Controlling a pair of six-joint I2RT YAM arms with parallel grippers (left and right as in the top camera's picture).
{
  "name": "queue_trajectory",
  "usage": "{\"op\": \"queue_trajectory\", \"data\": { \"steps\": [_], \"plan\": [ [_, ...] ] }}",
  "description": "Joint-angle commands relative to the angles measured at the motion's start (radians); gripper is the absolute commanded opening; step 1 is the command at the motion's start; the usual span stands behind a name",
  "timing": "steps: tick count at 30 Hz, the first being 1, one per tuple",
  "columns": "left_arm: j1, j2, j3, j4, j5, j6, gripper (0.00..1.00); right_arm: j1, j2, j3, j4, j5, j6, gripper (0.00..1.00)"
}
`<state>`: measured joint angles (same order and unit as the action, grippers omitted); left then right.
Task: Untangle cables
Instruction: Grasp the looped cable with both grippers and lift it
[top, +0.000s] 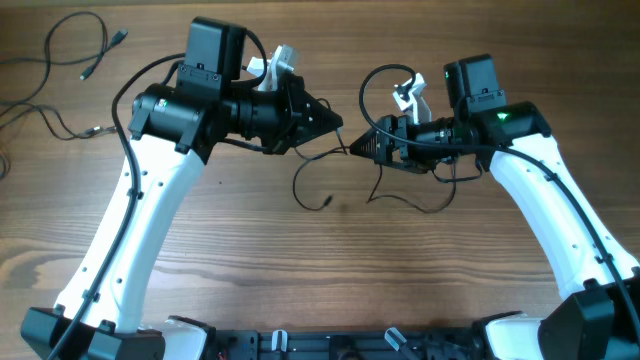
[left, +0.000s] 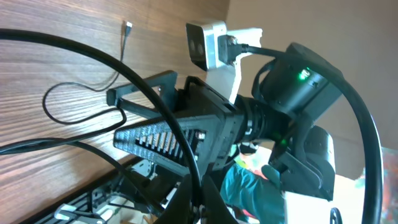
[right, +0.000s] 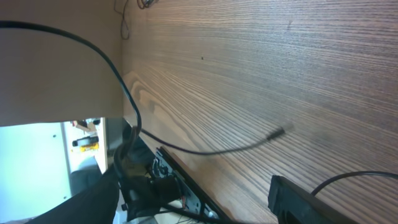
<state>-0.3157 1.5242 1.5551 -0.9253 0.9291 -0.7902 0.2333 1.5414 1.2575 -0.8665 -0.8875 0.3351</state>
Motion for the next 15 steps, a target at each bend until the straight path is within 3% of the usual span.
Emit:
{"op": "queue_trajectory", "data": {
  "steps": [1, 5, 11, 12, 15],
  "plan": [
    [0.003, 0.000, 0.003, 0.000, 0.070, 0.020, 0.04, 0.006, 0.018, -0.003, 0.005, -0.027, -0.024, 0.79],
    [0.004, 0.000, 0.003, 0.000, 0.069, 0.019, 0.04, 0.006, 0.018, -0.003, -0.003, -0.027, -0.025, 0.68],
    [0.006, 0.000, 0.003, 0.000, 0.065, 0.020, 0.04, 0.006, 0.018, -0.003, -0.025, -0.031, -0.047, 0.43],
    [0.007, 0.000, 0.003, 0.005, 0.056, 0.020, 0.04, 0.006, 0.018, -0.003, -0.032, -0.031, -0.048, 0.44],
    [0.010, 0.000, 0.003, -0.001, 0.017, -0.013, 0.04, 0.006, 0.018, -0.003, -0.038, -0.038, -0.119, 0.67]
  ]
}}
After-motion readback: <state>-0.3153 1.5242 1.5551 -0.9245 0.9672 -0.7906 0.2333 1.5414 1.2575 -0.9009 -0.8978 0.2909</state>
